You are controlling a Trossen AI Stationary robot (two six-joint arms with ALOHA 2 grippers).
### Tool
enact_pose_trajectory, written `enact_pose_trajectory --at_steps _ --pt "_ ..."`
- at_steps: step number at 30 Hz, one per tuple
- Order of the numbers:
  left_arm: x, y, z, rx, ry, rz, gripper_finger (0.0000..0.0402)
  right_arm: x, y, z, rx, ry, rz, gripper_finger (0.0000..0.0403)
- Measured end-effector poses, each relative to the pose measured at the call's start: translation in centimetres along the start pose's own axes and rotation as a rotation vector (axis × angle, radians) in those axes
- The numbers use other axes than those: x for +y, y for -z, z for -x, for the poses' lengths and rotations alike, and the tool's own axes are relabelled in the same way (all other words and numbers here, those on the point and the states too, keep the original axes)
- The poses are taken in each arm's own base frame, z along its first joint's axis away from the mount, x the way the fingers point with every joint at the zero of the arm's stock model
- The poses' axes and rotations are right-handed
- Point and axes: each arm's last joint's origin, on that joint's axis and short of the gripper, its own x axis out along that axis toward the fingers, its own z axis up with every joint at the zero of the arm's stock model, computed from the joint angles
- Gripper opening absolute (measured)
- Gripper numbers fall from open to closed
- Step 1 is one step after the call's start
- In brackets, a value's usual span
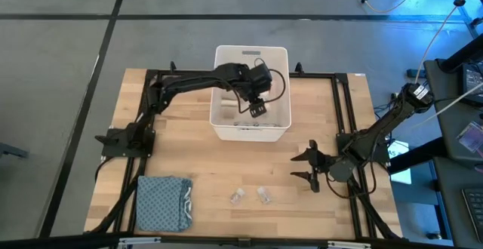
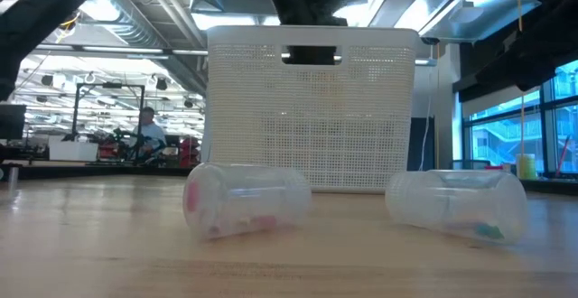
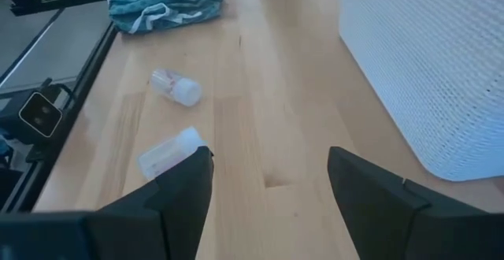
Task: Pick & place medical supplies in basket/bin
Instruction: Put the orange pill bottle into the white bin
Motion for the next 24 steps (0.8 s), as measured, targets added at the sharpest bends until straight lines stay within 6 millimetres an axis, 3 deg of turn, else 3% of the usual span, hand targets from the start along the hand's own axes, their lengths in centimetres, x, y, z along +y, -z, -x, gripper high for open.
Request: enact_pose_trajectory --at_steps 8,13,24 --pt "0.5 0.6 -3.8 0.1 0.056 0.028 0.0201 0.0 0.0 0.0 0.0 -0.001 0.0 0.025" --pt "0.7 0.6 -4.8 0.107 0.047 0.03 0.0204 0.0 0.0 0.0 0.0 -0.001 0.001 0.025" --pt "0.8 0.4 -4.2 0.119 0.045 0.035 0.0203 0.0 0.0 0.0 0.001 0.0 0.001 0.025"
